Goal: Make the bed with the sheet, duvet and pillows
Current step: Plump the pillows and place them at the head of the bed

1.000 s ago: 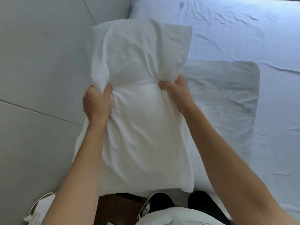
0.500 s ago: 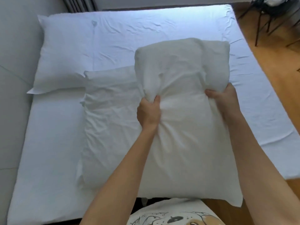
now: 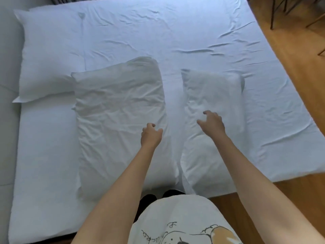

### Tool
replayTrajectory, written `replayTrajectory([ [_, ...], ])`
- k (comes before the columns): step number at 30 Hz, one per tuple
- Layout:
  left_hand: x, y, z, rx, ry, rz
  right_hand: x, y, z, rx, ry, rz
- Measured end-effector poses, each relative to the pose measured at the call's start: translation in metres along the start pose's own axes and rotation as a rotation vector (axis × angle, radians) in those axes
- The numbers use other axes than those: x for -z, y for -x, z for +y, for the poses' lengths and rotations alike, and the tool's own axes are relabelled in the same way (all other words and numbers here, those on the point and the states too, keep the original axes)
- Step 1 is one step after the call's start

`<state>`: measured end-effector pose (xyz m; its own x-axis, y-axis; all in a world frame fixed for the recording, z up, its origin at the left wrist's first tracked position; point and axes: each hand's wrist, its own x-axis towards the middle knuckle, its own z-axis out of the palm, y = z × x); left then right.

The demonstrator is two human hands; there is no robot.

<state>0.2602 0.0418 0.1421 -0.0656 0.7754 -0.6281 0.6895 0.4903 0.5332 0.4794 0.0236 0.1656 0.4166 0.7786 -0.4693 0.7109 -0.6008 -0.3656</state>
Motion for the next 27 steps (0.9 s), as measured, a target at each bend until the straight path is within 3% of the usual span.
replayTrajectory([
  [10,0.069,0.024,-0.166,-0.022,-0.205,0.060,-0.131,0.086,-0.063,0.147,0.149,-0.195],
  [17,0.099,0.071,-0.282,0.180,-0.304,0.054,-0.180,0.140,-0.060,0.173,0.142,-0.307],
  [21,0.094,0.090,-0.298,0.216,-0.276,0.097,-0.190,0.147,-0.044,0.206,0.177,-0.391],
  [27,0.076,0.103,-0.274,0.145,-0.305,0.176,-0.179,0.134,-0.033,0.339,0.233,-0.383],
])
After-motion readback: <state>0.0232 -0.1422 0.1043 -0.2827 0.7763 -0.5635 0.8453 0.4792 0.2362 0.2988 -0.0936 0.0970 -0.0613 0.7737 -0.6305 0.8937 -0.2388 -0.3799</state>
